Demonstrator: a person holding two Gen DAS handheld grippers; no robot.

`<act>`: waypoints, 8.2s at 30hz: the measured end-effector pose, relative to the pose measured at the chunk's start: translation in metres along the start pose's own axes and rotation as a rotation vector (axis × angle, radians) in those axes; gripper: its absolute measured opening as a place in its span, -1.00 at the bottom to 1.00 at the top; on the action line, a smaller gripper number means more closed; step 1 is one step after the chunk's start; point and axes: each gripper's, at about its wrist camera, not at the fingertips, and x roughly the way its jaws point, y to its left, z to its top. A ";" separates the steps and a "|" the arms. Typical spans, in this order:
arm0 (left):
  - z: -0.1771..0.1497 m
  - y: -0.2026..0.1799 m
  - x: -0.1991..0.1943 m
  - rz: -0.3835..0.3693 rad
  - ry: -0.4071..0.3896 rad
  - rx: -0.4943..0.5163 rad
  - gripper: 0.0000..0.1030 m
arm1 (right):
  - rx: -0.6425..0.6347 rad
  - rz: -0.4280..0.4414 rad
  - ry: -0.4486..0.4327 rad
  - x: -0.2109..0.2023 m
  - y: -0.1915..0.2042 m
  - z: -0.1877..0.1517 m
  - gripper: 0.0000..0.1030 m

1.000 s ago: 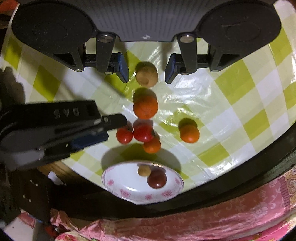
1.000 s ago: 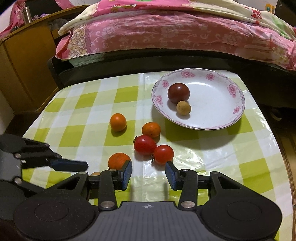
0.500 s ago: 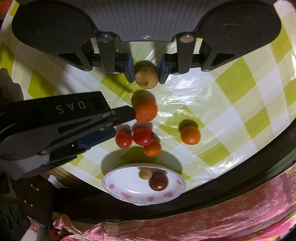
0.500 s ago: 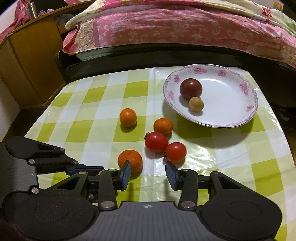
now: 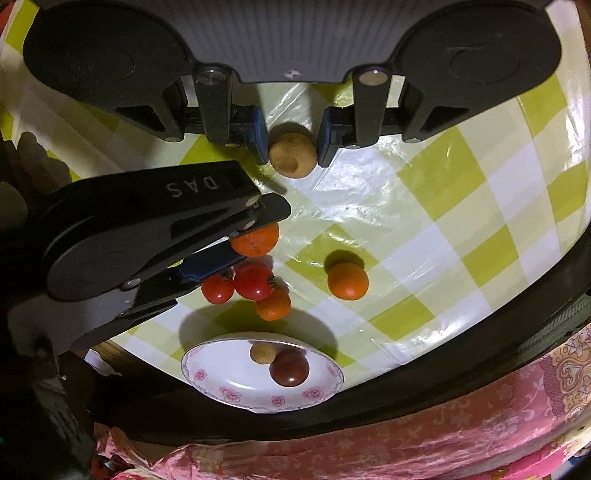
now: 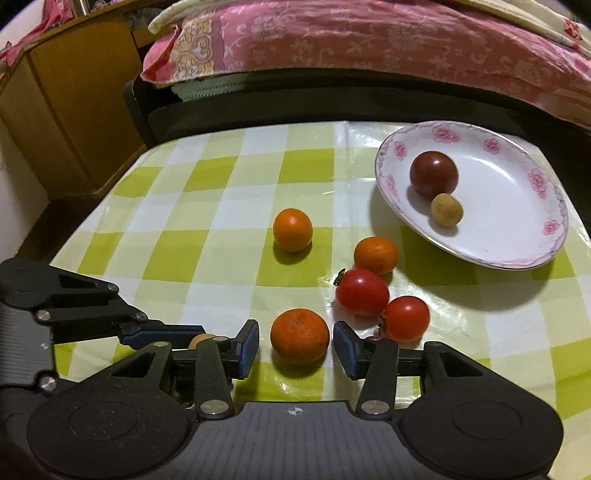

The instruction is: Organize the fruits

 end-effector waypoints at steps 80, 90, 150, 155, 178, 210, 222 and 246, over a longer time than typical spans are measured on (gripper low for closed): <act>0.131 -0.017 0.054 0.058 -0.149 0.055 -0.30 | 0.208 -0.197 -0.135 -0.032 -0.106 0.037 -0.43; 0.138 -0.019 0.063 0.068 -0.156 0.076 -0.30 | 0.217 -0.208 -0.136 -0.023 -0.119 0.042 -0.41; 0.065 0.033 0.012 0.052 -0.088 -0.030 -0.18 | -0.022 -0.080 -0.022 -0.025 -0.054 -0.003 -0.22; 0.070 0.035 0.025 0.059 -0.086 -0.020 -0.18 | -0.030 -0.083 -0.020 -0.017 -0.053 -0.002 -0.22; 0.085 0.033 0.062 0.046 -0.081 -0.011 -0.09 | -0.009 -0.062 -0.028 -0.016 -0.055 0.000 -0.52; 0.038 0.020 0.028 0.041 -0.031 0.019 -0.07 | -0.056 -0.088 -0.014 -0.020 -0.050 -0.007 -0.46; 0.037 0.011 0.026 0.071 -0.023 0.021 -0.22 | -0.034 -0.096 0.001 -0.022 -0.050 -0.006 -0.52; 0.096 -0.012 0.019 0.014 -0.139 0.021 -0.22 | 0.061 -0.106 -0.123 -0.055 -0.069 0.018 -0.52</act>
